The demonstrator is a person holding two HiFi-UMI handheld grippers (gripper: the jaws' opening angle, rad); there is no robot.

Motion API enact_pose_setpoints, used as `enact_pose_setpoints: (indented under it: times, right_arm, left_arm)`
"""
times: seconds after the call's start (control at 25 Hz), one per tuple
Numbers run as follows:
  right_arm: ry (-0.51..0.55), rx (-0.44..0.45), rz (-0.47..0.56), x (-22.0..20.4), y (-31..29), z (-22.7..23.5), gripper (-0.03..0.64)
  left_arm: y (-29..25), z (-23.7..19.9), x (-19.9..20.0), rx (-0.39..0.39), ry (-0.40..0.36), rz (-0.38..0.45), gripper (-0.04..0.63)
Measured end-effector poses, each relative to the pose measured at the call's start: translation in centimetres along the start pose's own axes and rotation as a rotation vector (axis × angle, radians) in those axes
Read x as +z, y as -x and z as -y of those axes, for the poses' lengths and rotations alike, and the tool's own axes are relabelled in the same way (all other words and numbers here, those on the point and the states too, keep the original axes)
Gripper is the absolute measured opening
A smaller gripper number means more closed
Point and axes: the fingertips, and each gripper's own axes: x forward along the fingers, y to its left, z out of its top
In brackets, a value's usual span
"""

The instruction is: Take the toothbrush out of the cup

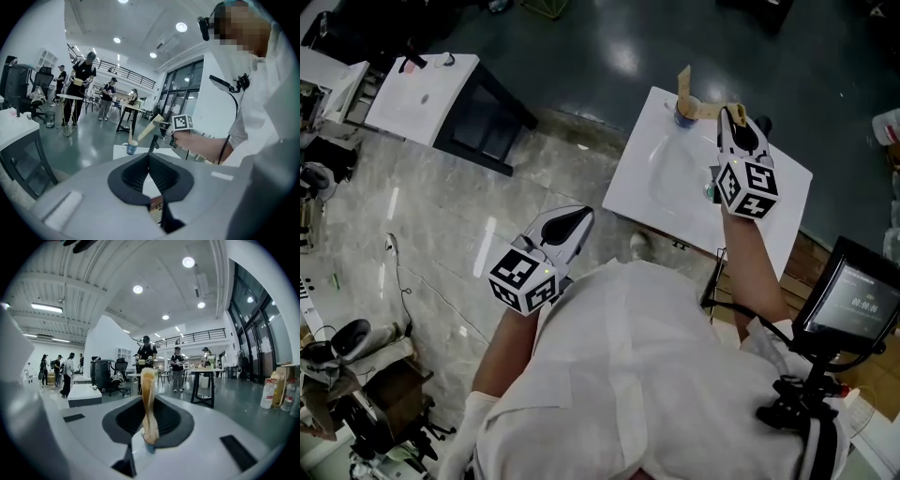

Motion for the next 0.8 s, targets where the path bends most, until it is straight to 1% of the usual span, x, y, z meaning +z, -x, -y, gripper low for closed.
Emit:
enact_pose_setpoints:
  times: [0.24,0.48,0.8]
  right_arm:
    - [0.015,-0.025,-0.01,0.5,5.7,-3.7,0.049]
    - [0.021,-0.012,-0.036,-0.1,8.1,-5.9,0.049]
    - [0.03,0.021,-0.057,-0.5,11.7,-9.5,0.049]
  left_arm:
    - [4.6,1.7,-1.9,-0.049,-0.022,0.007,0.006]
    - [6.2,1.7,-2.9,-0.07,-0.022,0.015,0.006]
    - [8.2,2.7,-4.1,-0.108,-0.042,0.017,0.006]
